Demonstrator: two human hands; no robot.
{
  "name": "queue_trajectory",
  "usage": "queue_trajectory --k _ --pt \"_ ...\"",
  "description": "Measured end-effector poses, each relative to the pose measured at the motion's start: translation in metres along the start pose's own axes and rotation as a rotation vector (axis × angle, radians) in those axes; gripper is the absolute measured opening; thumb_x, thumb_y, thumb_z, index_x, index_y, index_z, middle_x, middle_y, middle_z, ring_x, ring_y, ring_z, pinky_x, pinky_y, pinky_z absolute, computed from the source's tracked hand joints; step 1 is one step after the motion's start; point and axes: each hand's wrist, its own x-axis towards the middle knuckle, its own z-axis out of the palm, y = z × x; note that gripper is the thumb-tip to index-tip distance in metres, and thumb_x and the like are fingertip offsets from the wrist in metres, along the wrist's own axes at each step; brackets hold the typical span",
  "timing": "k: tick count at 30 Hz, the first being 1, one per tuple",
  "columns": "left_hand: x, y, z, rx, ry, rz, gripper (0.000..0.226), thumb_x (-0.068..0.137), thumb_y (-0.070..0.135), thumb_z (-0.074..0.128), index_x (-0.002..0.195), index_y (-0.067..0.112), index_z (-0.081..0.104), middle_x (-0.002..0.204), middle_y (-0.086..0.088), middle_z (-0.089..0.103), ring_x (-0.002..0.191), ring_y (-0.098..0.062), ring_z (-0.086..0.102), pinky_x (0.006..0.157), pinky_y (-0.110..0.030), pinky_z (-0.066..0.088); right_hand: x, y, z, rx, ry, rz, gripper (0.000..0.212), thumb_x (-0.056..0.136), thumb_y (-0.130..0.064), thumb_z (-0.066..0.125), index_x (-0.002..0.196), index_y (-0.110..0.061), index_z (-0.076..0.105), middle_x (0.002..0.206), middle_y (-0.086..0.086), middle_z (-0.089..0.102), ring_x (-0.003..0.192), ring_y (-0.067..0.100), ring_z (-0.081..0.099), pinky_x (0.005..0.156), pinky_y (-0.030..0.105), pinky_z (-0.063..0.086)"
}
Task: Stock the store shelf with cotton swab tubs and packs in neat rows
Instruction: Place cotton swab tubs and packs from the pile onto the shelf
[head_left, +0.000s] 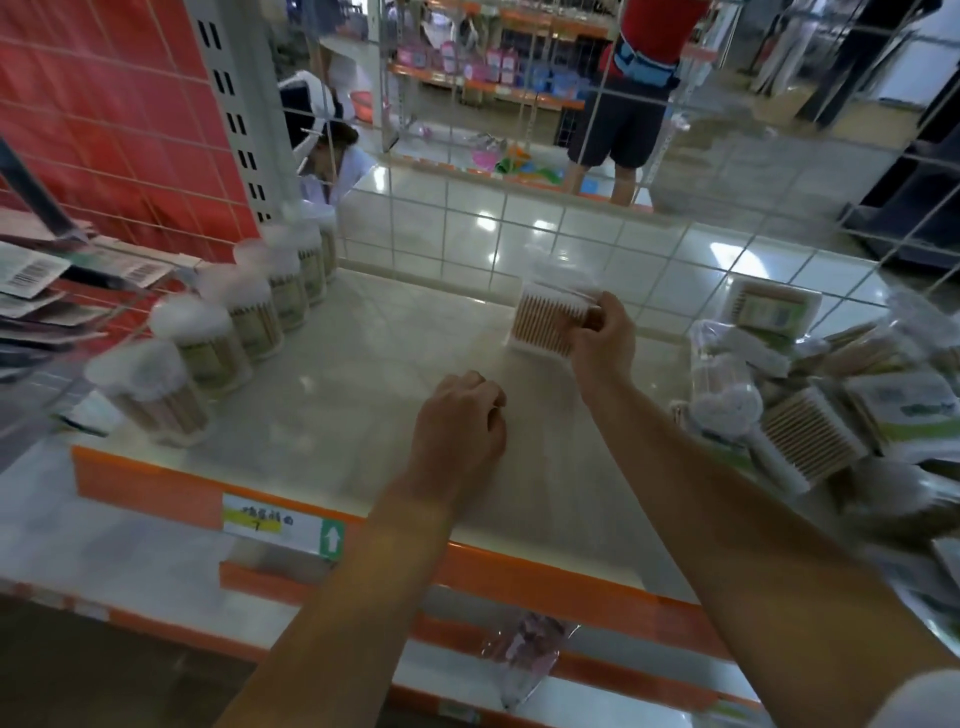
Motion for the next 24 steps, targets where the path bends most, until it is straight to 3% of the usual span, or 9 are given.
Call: queue_trajectory --k 5,9,14,24 --pt "0.003 -0.002 0.004 0.006 0.023 -0.004 0.017 0.076 0.008 0.051 0.082 0.003 0.066 0.084 -0.011 0.062 0.083 -0.028 0.056 0.067 -0.031 0.041 -0.001 0.006 0.001 -0.038 0.079 -0.02 0.041 0.084 -0.005 0.063 0.121 -0.01 0.047 0.096 -0.002 0.055 0.085 0.01 0.053 0.055 -0.001 0.04" --pt "0.004 -0.004 0.004 0.008 0.028 -0.019 0.01 0.075 0.004 0.057 0.08 0.004 0.066 0.083 -0.01 0.062 0.081 -0.027 0.056 0.066 -0.027 0.037 -0.003 0.009 0.003 -0.003 0.105 -0.037 0.033 0.085 -0.001 0.058 0.116 -0.01 0.052 0.095 -0.001 0.058 0.084 0.01 0.055 0.056 0.001 0.042" --pt "0.005 -0.006 0.005 0.009 0.028 -0.003 0.011 0.076 0.007 0.056 0.08 0.005 0.066 0.082 -0.008 0.062 0.08 -0.026 0.056 0.066 -0.03 0.043 -0.001 0.013 0.001 -0.037 0.126 -0.074 0.033 0.085 0.0 0.055 0.117 -0.011 0.052 0.097 0.002 0.059 0.087 0.012 0.057 0.06 0.004 0.044" --pt "0.007 -0.005 0.007 -0.005 0.049 -0.001 0.009 0.074 0.0 0.059 0.078 0.005 0.067 0.081 -0.008 0.063 0.079 -0.026 0.057 0.065 -0.032 0.046 -0.006 0.023 0.001 -0.156 0.043 0.011 0.052 0.083 -0.008 0.063 0.13 -0.01 0.04 0.091 0.002 0.053 0.082 0.013 0.051 0.057 0.002 0.036"
